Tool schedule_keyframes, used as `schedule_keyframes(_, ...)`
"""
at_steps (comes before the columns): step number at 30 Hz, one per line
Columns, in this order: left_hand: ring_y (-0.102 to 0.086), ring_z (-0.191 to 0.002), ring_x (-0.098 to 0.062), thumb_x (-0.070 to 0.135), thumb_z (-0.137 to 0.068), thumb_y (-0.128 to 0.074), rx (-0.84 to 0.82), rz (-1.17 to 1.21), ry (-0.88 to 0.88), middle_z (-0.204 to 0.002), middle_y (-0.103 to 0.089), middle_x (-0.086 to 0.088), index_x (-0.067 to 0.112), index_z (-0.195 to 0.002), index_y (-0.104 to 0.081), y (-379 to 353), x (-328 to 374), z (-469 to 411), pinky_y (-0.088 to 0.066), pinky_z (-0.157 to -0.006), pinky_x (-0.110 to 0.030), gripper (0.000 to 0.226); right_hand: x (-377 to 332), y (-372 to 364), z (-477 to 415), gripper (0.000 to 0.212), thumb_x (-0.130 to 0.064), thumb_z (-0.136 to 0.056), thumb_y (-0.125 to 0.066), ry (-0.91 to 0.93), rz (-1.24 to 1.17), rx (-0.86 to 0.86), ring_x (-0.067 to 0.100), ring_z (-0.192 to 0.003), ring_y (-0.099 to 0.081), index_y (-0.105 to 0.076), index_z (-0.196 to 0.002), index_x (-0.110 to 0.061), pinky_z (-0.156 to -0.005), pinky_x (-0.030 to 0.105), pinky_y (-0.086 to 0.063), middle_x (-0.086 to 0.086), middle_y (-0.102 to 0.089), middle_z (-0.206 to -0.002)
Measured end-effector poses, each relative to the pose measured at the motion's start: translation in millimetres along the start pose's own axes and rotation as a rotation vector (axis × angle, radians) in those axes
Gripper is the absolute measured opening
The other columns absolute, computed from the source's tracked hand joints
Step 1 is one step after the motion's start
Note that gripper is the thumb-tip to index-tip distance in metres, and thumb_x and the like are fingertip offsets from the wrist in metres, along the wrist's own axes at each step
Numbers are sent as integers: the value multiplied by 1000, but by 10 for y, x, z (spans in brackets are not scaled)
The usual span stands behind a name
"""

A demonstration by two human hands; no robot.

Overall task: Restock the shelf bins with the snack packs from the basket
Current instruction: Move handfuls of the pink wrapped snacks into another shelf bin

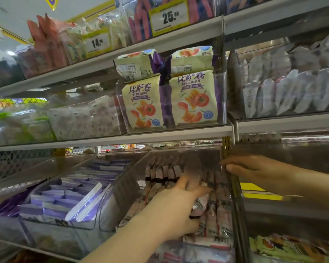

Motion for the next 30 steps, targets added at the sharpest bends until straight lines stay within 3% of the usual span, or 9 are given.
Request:
schedule_keyframes(4,-54,-116,-20,40,-68,-66,111,159,-8,-136,-33,16,50,-129,-38,8,-94,-45,-48,-96,-36,68,73,4,-37,38,-38,-98,-40,34,-11,-9,-7,-116,-41,-51,-134,-29,-81,-9,-25,-21,-49,-128)
schedule_keyframes(8,-59,-110,-2,33,-63,-75,389,824,103,-124,-57,15,42,-115,-57,153,-203,-204,-47,-96,-21,56,118,3,-93,40,-41,-98,-40,41,-31,1,-9,-112,-41,-52,-133,-29,-78,-8,-27,-24,-47,-119)
schedule_keyframes(11,-63,-110,-11,25,-62,-80,366,1347,140,-124,-64,9,35,-112,-63,178,-145,-560,-49,-99,-37,53,172,-15,-99,35,-40,-98,-41,64,-63,33,-7,-111,-47,-56,-128,-30,-83,1,-32,-23,-53,-118)
schedule_keyframes(13,-63,-113,-16,24,-62,-78,315,1478,178,-126,-64,10,30,-117,-62,117,-39,-815,-45,-103,-49,57,205,-39,-96,29,-37,-98,-43,93,-103,60,-6,-107,-52,-59,-121,-32,-86,3,-35,-23,-58,-114)
schedule_keyframes(15,-67,-107,-16,15,-72,-74,301,1508,164,-125,-65,4,29,-114,-62,44,33,-1017,-51,-95,-48,45,226,-65,-93,22,-35,-98,-44,119,-146,84,-9,-106,-53,-59,-113,-39,-88,6,-38,-25,-59,-112)
schedule_keyframes(18,-69,-100,-18,21,-78,-73,347,1279,119,-105,-72,6,38,-94,-67,-10,-15,-1201,-53,-91,-50,24,237,-88,-94,20,-37,-97,-45,121,-201,105,-13,-107,-53,-55,-109,-50,-93,12,-42,-28,-60,-113)
schedule_keyframes(22,-55,-115,-17,32,-80,-74,383,614,96,-125,-57,2,29,-130,-52,-31,-166,-1301,-44,-89,-26,55,241,-94,-96,24,-40,-95,-44,115,-189,111,-8,-108,-55,-58,-115,-43,-97,25,-45,-22,-61,-117)
schedule_keyframes(28,-55,-116,-30,38,-91,-56,310,-191,61,-141,-45,-4,30,-142,-37,-222,58,-1288,-41,-78,-34,56,257,-108,-146,31,-41,-96,-42,70,-176,114,-2,-111,-54,-58,-122,-35,-100,27,-42,-17,-60,-122)
schedule_keyframes(30,-49,-125,-31,40,-92,-54,191,-257,53,-149,-39,-6,27,-148,-27,-258,63,-1352,-42,-90,-37,63,276,-116,-183,37,-40,-97,-41,62,-157,111,-2,-119,-48,-54,-131,-33,-104,22,-37,-17,-56,-130)
Point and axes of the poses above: each hand's wrist, its own z-axis away from the middle knuckle, its own y-axis out of the back of the hand, x = y × z, the point moved 3 cm from there along -z, towards the middle knuckle
